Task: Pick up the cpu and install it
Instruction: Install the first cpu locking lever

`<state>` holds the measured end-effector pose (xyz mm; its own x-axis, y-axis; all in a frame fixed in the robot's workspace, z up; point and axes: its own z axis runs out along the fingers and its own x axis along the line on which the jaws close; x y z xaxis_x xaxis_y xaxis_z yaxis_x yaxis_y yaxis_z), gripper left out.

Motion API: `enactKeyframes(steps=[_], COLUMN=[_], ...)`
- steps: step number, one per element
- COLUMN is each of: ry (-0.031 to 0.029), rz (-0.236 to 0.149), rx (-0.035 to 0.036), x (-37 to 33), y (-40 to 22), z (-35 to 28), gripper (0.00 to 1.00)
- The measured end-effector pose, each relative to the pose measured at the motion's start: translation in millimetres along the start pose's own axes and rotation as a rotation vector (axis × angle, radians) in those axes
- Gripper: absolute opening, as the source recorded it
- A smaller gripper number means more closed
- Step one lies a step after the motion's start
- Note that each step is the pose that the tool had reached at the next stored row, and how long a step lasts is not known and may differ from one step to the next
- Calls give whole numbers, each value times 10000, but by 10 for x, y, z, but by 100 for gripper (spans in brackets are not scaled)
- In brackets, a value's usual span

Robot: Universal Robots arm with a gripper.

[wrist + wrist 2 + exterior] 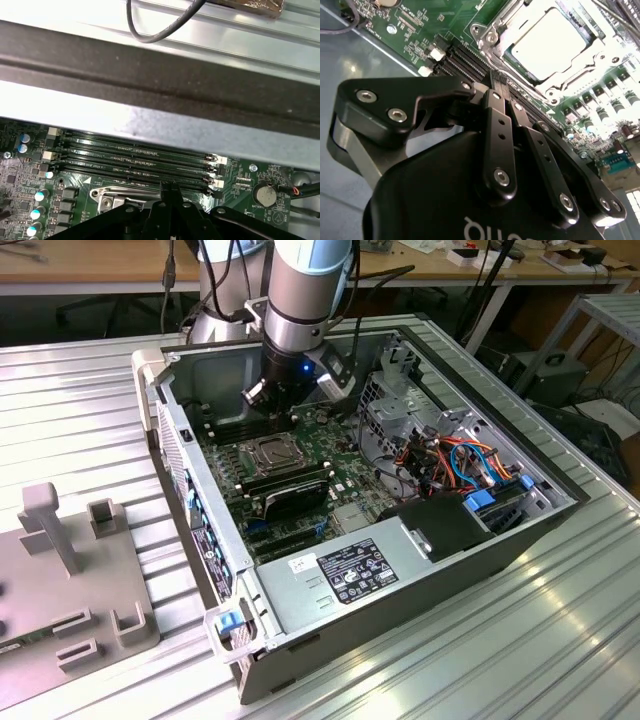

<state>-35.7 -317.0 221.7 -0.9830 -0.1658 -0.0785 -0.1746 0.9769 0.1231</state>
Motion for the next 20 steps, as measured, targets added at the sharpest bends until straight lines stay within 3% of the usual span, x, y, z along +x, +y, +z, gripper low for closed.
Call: enactKeyframes(steps=[14, 16, 20], ry=[1, 1, 2], rz=[0, 0, 0], rx=[2, 1, 2], x=[54, 64, 70], y=[8, -51, -88], z=[-2, -10, -15], gripper=[11, 11, 11])
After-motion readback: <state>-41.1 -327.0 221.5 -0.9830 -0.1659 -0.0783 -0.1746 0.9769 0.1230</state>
